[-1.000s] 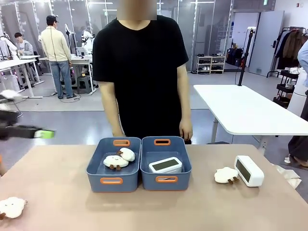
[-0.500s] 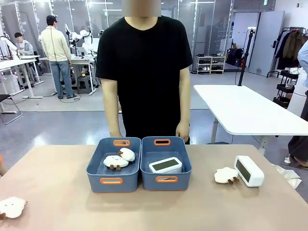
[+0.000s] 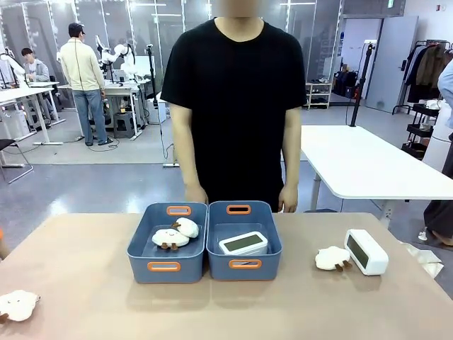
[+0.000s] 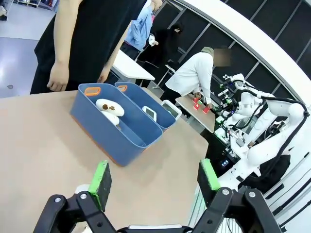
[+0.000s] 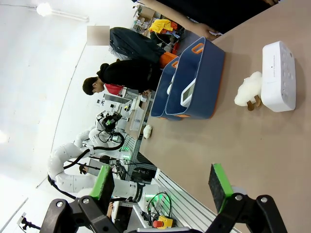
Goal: Sort the digital clocks into the basket.
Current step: Pick up the Digital clock from the table and place it into the empty Plastic storage basket.
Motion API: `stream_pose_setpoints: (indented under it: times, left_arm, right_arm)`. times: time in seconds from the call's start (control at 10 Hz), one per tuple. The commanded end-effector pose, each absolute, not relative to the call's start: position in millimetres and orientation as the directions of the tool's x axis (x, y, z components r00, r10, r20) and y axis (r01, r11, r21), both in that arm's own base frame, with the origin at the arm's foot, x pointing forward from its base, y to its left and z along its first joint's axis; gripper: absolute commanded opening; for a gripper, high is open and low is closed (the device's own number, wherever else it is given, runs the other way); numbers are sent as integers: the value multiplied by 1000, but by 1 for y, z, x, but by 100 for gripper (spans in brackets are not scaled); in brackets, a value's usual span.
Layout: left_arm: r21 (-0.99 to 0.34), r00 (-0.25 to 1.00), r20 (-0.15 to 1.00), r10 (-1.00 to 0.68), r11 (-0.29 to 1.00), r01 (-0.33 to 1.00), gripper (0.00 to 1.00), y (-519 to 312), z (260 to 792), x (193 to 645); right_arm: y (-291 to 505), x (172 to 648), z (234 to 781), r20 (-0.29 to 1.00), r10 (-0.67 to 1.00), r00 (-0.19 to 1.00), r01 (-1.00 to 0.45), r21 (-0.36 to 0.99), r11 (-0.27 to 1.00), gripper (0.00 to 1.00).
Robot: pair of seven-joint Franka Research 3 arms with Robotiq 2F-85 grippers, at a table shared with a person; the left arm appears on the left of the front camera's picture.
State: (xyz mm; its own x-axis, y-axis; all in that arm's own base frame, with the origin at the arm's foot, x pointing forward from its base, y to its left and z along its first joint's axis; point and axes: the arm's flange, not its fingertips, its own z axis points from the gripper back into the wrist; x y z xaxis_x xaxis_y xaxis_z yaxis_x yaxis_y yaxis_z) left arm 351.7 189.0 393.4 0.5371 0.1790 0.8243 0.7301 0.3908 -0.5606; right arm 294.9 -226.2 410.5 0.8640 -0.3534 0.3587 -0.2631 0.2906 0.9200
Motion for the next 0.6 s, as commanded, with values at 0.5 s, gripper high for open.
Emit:
stream_pose_setpoints:
  times: [0.5]
  left_arm:
    - [-559,533,825,188,416,717,91,182,396,350]
  right_arm:
    - [-226,294,412,365,-351,862,-273,919,285,100]
